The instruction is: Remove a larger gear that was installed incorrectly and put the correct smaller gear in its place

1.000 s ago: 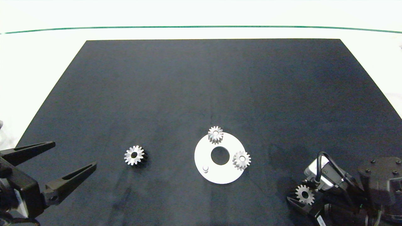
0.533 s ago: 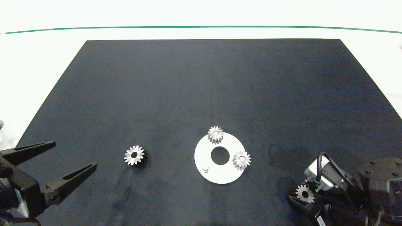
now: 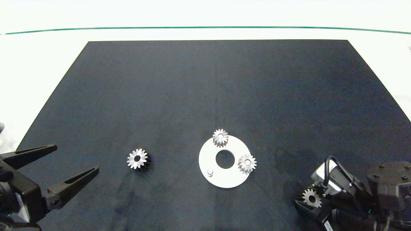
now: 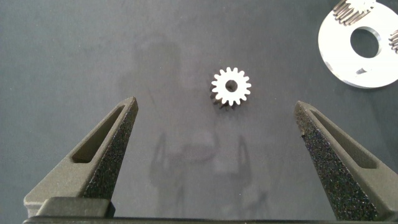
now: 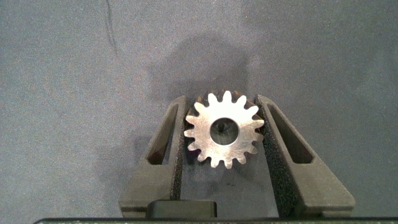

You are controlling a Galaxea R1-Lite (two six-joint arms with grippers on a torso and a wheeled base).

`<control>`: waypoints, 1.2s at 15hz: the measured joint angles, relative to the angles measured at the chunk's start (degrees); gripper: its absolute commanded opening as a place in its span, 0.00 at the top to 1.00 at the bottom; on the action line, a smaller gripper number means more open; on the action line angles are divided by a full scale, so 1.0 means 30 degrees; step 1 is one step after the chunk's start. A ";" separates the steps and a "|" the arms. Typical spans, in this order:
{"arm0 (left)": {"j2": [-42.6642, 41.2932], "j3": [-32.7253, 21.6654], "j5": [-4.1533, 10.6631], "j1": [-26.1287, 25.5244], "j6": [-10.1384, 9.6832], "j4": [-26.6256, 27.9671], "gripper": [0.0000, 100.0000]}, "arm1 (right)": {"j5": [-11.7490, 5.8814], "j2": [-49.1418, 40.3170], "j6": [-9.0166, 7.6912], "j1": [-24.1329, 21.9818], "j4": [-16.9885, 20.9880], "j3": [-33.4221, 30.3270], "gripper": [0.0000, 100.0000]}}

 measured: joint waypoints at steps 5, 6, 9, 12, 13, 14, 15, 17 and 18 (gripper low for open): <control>0.0000 0.0158 0.0016 0.0000 0.0000 0.0020 0.00 | -0.0118 -0.0284 0.0016 0.0008 0.0134 0.0065 0.81; -0.0016 0.0240 0.0016 0.0000 0.0000 0.0020 0.00 | -0.0154 -0.0431 0.0016 -0.0008 0.0203 -0.0028 0.81; -0.0065 0.0431 0.0008 0.0024 -0.0008 0.0004 0.00 | -0.0260 -0.0992 0.0142 -0.0008 0.0374 -0.0809 0.81; -0.0146 0.0545 0.0016 0.0045 -0.0020 -0.0061 0.00 | -0.0256 -0.1463 0.0146 0.0045 0.1772 -0.2150 0.81; -0.0240 0.0545 0.0102 0.0053 -0.0028 -0.0134 0.00 | -0.0248 -0.1597 0.0175 0.0167 0.2442 -0.2731 0.81; -0.0394 0.0500 0.0138 0.0061 -0.0016 -0.0146 0.00 | -0.0256 -0.1703 0.0248 0.0394 0.3251 -0.3409 0.81; -0.0597 0.0435 0.0191 0.0073 0.0008 -0.0175 0.00 | -0.0248 -0.1772 0.0394 0.0715 0.3978 -0.4027 0.81; -0.1138 0.0321 0.0370 0.0163 0.0037 -0.0175 0.00 | -0.0248 -0.1764 0.0914 0.1524 0.5189 -0.5384 0.81; -0.1443 0.0284 0.0414 0.0301 0.0049 -0.0171 0.00 | -0.0240 -0.1699 0.1117 0.1922 0.5795 -0.5990 0.81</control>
